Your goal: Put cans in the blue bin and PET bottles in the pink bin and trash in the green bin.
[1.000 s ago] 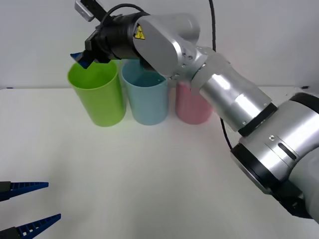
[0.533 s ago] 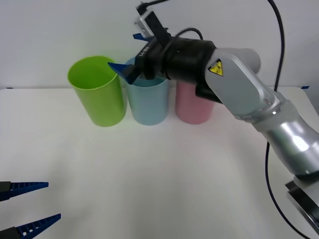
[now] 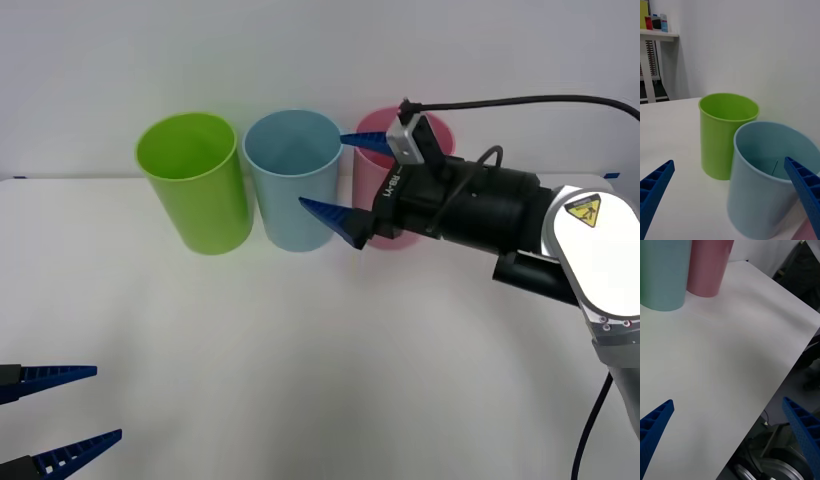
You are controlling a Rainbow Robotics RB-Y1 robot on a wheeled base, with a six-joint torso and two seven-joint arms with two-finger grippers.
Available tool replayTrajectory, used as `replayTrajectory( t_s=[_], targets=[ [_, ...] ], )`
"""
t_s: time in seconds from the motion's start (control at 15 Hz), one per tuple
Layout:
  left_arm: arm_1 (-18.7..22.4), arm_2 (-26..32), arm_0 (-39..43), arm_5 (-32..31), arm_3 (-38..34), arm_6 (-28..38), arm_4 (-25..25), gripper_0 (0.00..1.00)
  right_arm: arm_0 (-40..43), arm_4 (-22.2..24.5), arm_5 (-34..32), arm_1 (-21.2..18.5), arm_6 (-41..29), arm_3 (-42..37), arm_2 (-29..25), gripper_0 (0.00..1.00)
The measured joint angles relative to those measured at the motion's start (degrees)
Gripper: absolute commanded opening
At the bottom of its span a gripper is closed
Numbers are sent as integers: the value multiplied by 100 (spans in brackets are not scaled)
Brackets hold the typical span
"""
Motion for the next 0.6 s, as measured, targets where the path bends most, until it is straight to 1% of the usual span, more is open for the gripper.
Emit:
replayTrajectory(
  t_s=[0.13,0.33,0.47,0.6],
  targets=[
    [0,0,0,0,0,0,0,100,313,-286,-434,99,588,2,-290,100],
    [0,0,0,0,0,0,0,100,606,-388,-1279,436,1177,133,-741,100],
    [0,0,0,0,0,0,0,100,630,-469,-1787,630,1528,460,-938,100],
    [0,0,0,0,0,0,0,100,632,-601,-2122,688,1876,861,-988,100]
  ],
)
